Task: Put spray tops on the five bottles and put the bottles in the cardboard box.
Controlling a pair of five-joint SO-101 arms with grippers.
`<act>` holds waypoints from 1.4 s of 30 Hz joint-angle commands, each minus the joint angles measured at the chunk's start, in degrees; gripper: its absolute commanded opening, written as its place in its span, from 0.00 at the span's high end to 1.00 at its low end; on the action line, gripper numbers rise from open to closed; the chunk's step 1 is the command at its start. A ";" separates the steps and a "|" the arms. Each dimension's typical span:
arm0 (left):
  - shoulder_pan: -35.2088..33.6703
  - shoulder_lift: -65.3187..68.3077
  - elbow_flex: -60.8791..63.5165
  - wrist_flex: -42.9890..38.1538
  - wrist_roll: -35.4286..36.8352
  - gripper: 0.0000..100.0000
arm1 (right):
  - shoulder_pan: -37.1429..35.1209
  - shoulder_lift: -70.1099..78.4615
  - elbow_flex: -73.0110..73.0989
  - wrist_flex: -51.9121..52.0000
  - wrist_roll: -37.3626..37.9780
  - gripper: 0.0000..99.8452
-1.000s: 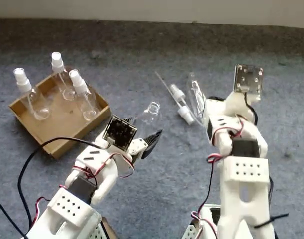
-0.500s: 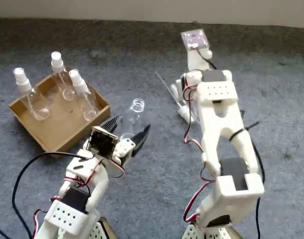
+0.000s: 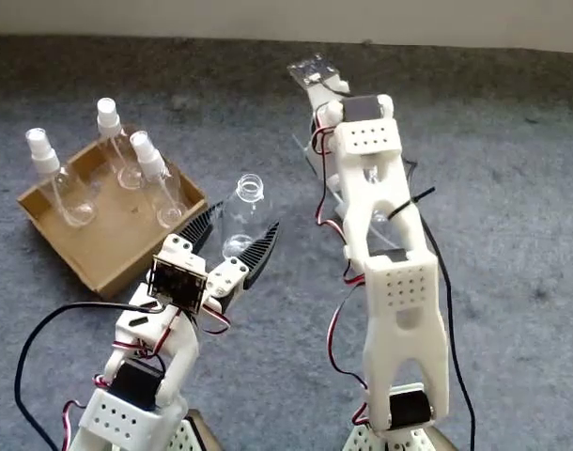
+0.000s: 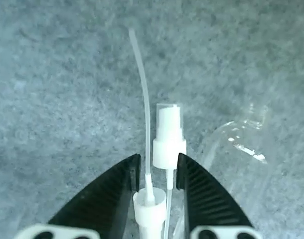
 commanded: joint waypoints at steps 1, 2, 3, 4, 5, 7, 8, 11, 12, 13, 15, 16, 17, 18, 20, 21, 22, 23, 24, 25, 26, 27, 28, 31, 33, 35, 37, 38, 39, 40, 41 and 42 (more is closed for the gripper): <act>-0.66 -1.36 1.19 0.35 0.53 0.81 | -0.48 3.74 -13.05 1.98 0.79 0.88; -0.66 -1.36 1.19 0.35 0.53 0.81 | -0.40 5.41 -14.99 1.98 1.41 0.88; -0.66 -1.36 1.19 0.35 0.53 0.81 | -0.40 6.73 -16.40 2.07 3.25 0.88; -0.66 -1.36 1.19 0.35 0.53 0.81 | -0.31 7.96 -17.19 2.42 5.27 0.88; -0.66 -1.36 1.19 0.44 0.53 0.81 | -0.31 9.10 -17.89 3.03 6.77 0.88; -0.66 -1.36 1.19 0.44 0.53 0.81 | -0.31 10.24 -18.07 4.18 6.86 0.88; -0.66 -1.36 1.19 0.44 0.53 0.81 | -0.31 10.24 -18.07 4.35 6.95 0.88; -0.66 -1.36 1.19 0.44 0.53 0.81 | 0.04 10.42 -18.07 4.00 7.03 0.88; -0.66 -1.36 1.19 0.44 0.53 0.81 | 0.40 10.68 -18.07 3.91 7.03 0.88; -0.66 -1.36 1.19 0.44 0.53 0.81 | 0.66 10.68 -17.89 3.91 7.12 0.88; -0.66 -1.36 1.19 0.44 0.53 0.81 | 0.92 10.86 -17.54 3.91 7.12 0.88; -0.66 -1.36 1.19 0.44 0.53 0.81 | 0.92 10.86 -17.45 4.00 7.12 0.88; -0.66 -1.36 1.19 0.44 0.53 0.81 | 0.92 10.86 -17.45 4.26 7.12 0.88; -0.66 -1.27 1.19 0.44 0.53 0.81 | 0.92 10.86 -17.45 4.53 7.12 0.88; -0.66 -1.27 1.19 0.44 0.53 0.81 | 0.84 10.86 -17.45 5.85 7.47 0.88; -0.66 -1.27 1.19 0.44 0.53 0.81 | 0.57 10.86 -17.36 7.08 8.79 0.88; -0.66 -1.27 1.19 0.44 0.53 0.81 | 0.31 10.95 -17.10 8.31 10.37 0.88; -0.66 -1.27 1.19 0.44 0.53 0.81 | 0.22 10.95 -16.13 9.10 11.52 0.88; -0.66 -1.27 1.19 0.44 0.53 0.81 | 0.22 10.95 -15.08 9.36 11.78 0.88; -0.66 -1.27 1.19 0.44 0.53 0.81 | 0.22 10.86 -14.02 9.36 11.78 0.88; -0.66 -1.27 1.19 0.44 0.53 0.81 | 0.22 10.86 -13.05 9.27 11.87 0.88; -0.66 -1.27 1.19 0.44 0.53 0.81 | 0.22 10.86 -12.26 9.19 11.87 0.88; -0.66 -1.27 1.19 0.44 0.53 0.81 | 0.22 10.86 -11.65 9.10 11.87 0.88; -0.66 -1.27 1.19 0.53 0.53 0.81 | 0.04 10.86 -10.33 9.19 11.87 0.88; -0.66 -1.27 1.19 0.53 0.53 0.81 | 0.04 10.86 -10.15 9.27 11.87 0.87; -0.66 -1.27 1.19 0.53 0.53 0.81 | 0.04 10.86 -10.15 9.19 11.87 0.83; -0.66 -1.27 1.19 0.53 0.53 0.81 | 0.04 10.86 -10.15 9.19 11.78 0.82; -0.66 -1.27 1.19 0.53 0.53 0.81 | 0.04 10.86 -10.15 9.19 11.78 0.82; -0.66 -1.27 1.19 0.53 0.53 0.81 | 0.04 10.86 -10.24 9.19 11.69 0.82; -0.66 -1.27 1.19 0.53 0.53 0.81 | 0.04 10.86 -10.42 9.19 11.69 0.82; -0.66 -1.27 1.19 0.53 0.53 0.81 | 0.04 10.86 -10.51 9.19 11.60 0.82; -0.66 -1.27 1.19 0.53 0.53 0.81 | 0.04 10.86 -10.59 9.19 11.60 0.82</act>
